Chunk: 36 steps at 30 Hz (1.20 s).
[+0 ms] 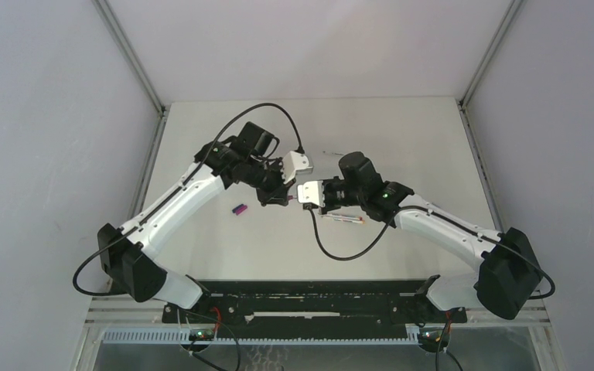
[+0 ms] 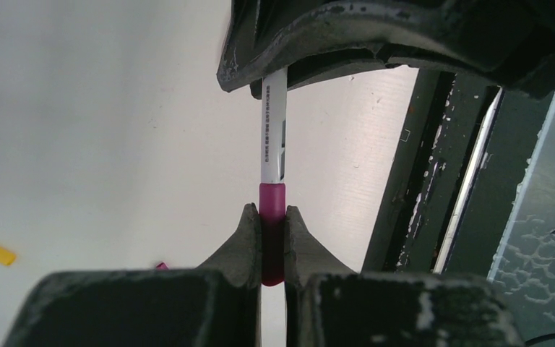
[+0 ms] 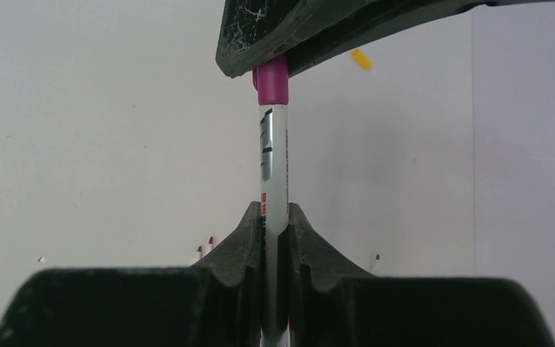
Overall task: Open the pen caps
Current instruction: Open the pen cap from the pen.
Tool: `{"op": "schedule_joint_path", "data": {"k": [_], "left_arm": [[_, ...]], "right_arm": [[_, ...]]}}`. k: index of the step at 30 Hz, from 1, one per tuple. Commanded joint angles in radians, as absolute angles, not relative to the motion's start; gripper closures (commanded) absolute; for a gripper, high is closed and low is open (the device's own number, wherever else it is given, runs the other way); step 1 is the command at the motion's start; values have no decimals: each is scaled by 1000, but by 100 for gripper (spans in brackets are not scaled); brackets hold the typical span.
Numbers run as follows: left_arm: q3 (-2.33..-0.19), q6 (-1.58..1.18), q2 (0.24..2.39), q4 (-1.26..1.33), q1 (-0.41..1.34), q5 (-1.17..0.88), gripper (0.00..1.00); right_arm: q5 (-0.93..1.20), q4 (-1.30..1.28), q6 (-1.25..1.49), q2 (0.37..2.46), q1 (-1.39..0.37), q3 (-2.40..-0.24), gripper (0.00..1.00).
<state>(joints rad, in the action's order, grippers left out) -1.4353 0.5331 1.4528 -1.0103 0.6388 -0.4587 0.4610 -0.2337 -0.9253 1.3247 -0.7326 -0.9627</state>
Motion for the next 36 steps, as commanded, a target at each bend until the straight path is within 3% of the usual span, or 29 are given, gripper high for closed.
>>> {"op": "schedule_joint_path", "data": {"k": [1, 19, 25, 36], "left_arm": [[-1468, 558, 1424, -1059, 567, -488, 100], [-1442, 541, 1436, -1048, 541, -485, 100], [-1389, 522, 1420, -969, 561, -333, 100], [-1399, 552, 1428, -1015, 556, -448, 100]], "right_arm": [[389, -278, -900, 1339, -728, -980, 100], [305, -263, -929, 1348, -757, -981, 100], [331, -309, -942, 1352, -756, -991, 100], [262, -273, -929, 1353, -756, -996, 100]]}}
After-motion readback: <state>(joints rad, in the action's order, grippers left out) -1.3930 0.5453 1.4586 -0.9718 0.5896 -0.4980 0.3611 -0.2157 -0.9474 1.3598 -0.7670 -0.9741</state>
